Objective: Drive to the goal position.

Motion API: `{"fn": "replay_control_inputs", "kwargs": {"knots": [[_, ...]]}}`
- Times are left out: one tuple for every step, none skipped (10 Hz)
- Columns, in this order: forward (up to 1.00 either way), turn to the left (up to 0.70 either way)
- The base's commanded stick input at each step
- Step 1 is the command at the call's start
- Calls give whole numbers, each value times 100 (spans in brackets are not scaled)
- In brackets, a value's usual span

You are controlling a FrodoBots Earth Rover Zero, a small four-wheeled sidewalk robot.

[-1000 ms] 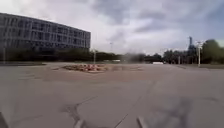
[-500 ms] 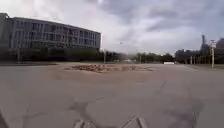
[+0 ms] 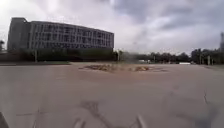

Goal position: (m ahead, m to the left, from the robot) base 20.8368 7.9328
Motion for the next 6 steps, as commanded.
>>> {"fn": "replay_control_inputs", "kwargs": {"knots": [[0, 12], [0, 45], [0, 45], [0, 45], [0, 45], [15, 42]]}}
